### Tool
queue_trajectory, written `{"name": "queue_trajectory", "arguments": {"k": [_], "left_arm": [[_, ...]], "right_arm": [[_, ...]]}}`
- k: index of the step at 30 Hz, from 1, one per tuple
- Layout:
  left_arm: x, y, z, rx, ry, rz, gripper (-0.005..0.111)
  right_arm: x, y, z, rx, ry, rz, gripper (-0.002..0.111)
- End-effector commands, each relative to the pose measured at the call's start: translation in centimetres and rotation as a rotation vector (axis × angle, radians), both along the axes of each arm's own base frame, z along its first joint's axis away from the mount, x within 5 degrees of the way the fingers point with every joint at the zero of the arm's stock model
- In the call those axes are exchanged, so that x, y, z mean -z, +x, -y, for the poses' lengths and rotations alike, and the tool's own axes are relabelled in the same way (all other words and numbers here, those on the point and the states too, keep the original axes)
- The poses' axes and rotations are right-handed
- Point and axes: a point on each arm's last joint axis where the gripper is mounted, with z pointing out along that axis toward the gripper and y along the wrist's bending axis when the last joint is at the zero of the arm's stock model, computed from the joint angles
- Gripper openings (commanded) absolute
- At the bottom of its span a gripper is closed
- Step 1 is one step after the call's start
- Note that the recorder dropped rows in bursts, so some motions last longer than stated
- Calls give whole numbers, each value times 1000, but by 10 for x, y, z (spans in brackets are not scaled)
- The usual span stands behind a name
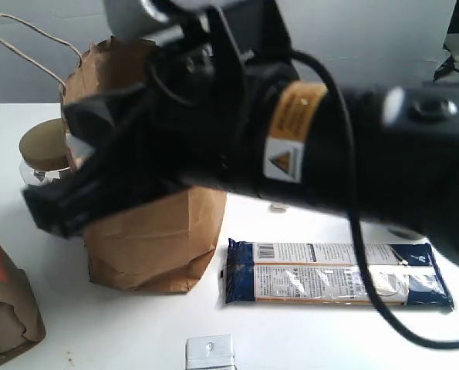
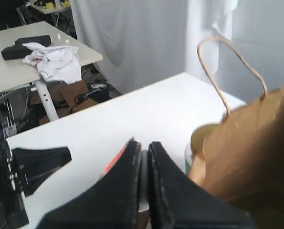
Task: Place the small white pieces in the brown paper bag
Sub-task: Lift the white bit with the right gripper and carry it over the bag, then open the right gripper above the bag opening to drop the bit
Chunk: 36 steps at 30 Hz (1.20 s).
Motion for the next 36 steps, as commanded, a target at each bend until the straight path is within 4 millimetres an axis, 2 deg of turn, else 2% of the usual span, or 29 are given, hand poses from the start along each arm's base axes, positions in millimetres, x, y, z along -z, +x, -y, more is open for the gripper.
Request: {"name": "queue_trajectory", "arguments": {"k": [1, 7, 13, 15, 17, 23, 33, 36], "left_arm": [[1, 0, 1, 6, -11, 5, 0], [1, 0, 1, 6, -11, 5, 0], [1, 0, 1, 6, -11, 5, 0], [1, 0, 1, 6, -11, 5, 0], [1, 0, 1, 6, -11, 5, 0], [1, 0, 1, 6, -11, 5, 0], [1, 0, 1, 6, -11, 5, 0], [1, 0, 1, 6, -11, 5, 0]], "right_arm": [[-22, 19, -25, 29, 4, 78, 0], [-28, 67, -48, 162, -72, 70, 0], [-27, 108, -56, 311, -177, -5, 0], [-26, 112, -59, 326, -203, 5, 2], [-27, 115, -58, 348, -195, -25, 11], [-26, 117, -56, 377, -201, -47, 57], [-24, 118, -52, 399, -248, -37, 59], [-32, 116, -48, 400, -231, -28, 59]]}}
